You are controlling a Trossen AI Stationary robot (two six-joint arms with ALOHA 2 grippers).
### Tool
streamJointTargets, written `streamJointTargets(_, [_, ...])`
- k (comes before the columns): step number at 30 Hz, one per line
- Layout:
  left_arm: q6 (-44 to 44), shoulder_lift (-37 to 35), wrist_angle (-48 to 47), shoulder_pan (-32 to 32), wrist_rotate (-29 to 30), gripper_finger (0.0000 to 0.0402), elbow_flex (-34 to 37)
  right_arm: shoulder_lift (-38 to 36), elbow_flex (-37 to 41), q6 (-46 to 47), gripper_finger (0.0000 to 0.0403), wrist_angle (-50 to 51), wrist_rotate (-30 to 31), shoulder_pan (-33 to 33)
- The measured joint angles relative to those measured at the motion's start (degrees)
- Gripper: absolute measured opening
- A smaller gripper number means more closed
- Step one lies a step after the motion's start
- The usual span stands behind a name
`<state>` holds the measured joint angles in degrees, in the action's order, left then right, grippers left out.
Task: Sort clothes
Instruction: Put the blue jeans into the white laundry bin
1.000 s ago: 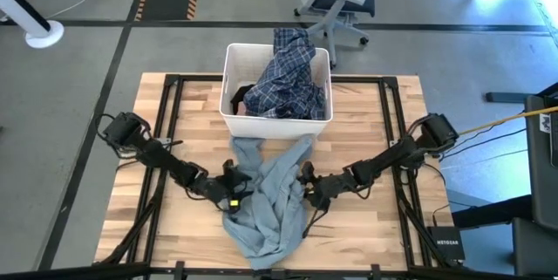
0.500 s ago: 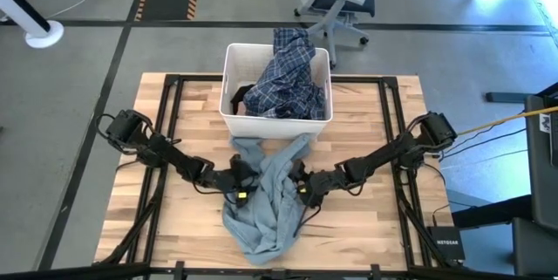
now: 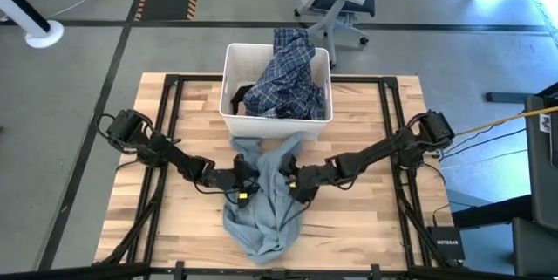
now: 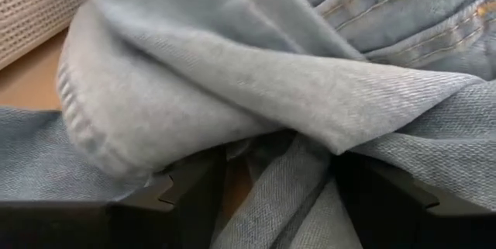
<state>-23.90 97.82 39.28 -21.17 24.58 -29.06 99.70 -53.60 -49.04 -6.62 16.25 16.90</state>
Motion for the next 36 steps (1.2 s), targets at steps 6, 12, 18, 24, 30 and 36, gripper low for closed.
streamJointTargets(6, [-0.1, 0.0, 0.2, 0.0, 0.1, 0.0233, -0.1, 0.0, -9.4, -1.0, 0.0283, 19.6, 4.2, -0.4])
streamJointTargets(12, [-0.3, 0.0, 0.2, 0.0, 0.1, 0.0233, -0.1, -0.1, -16.9, 3.9, 0.0281, 43.2, 7.0, -0.4])
streamJointTargets(18, [-0.2, 0.0, 0.6, -0.1, 1.1, 0.0233, -0.1, -0.2, -14.8, -0.8, 0.0281, 34.0, 5.1, -0.4])
streamJointTargets(24, [-0.5, 0.0, 0.6, -0.1, 1.2, 0.0233, -0.1, -0.2, -14.1, -7.2, 0.0280, 23.8, 4.2, -0.4])
streamJointTargets(30, [-0.1, 0.0, 0.9, -0.1, 1.5, 0.0233, -0.1, -0.2, -14.1, -13.3, 0.0280, 15.4, -1.2, -0.4])
streamJointTargets(36, [-0.1, -0.1, 1.1, -0.1, 1.6, 0.0233, -0.1, 2.2, -14.2, -15.9, 0.0280, 12.5, -3.3, -0.8])
